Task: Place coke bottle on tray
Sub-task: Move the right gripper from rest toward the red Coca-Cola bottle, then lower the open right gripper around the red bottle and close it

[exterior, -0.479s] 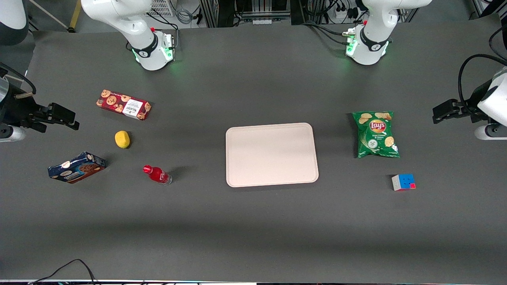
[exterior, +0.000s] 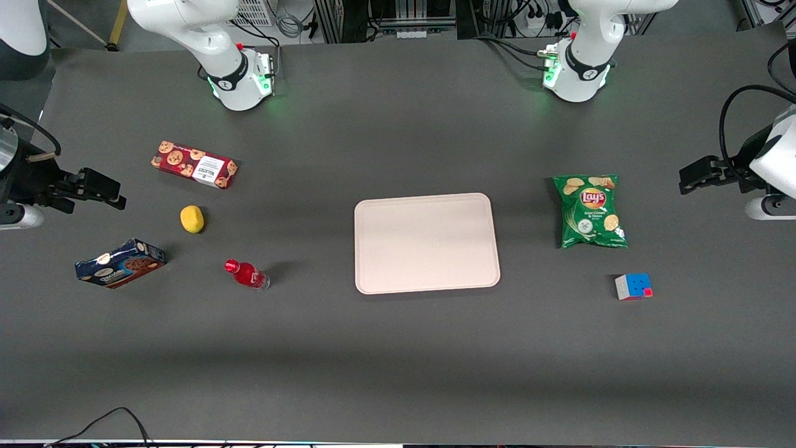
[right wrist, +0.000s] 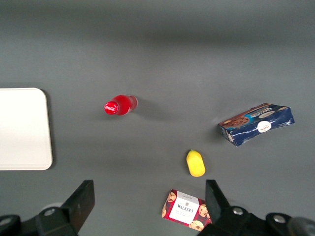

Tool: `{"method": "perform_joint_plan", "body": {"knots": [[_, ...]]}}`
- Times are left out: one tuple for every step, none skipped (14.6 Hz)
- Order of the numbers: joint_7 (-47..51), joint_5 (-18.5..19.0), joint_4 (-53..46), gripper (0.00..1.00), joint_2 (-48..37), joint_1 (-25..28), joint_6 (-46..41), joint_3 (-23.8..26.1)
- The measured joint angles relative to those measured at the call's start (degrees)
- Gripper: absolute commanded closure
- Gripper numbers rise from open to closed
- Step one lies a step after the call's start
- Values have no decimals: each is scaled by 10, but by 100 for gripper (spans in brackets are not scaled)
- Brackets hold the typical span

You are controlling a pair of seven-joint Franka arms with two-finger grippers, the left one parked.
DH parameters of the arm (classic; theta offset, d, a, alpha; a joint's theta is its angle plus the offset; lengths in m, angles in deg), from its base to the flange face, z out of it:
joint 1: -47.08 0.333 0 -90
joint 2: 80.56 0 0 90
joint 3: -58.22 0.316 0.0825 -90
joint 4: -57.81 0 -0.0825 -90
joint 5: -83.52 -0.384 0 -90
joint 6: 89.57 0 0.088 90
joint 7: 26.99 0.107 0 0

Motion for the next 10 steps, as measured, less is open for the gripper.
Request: {"method": "perform_joint_plan", "body": {"knots": [[0,8,0,0,3,1,1,0],[0,11,0,0,7,3,1,1],[0,12,0,0,12,4,1,3],[0,12,2,0,20,6,6,6],[0,12,7,0,27,8,17,9],[3,12,17,0,33,12,33,11],[6,12,33,0,37,14,55,16],[10,12,54,0,39,15,79,24],[16,12,76,0,40,16,105,32],[22,12,103,0,39,17,139,40]]}}
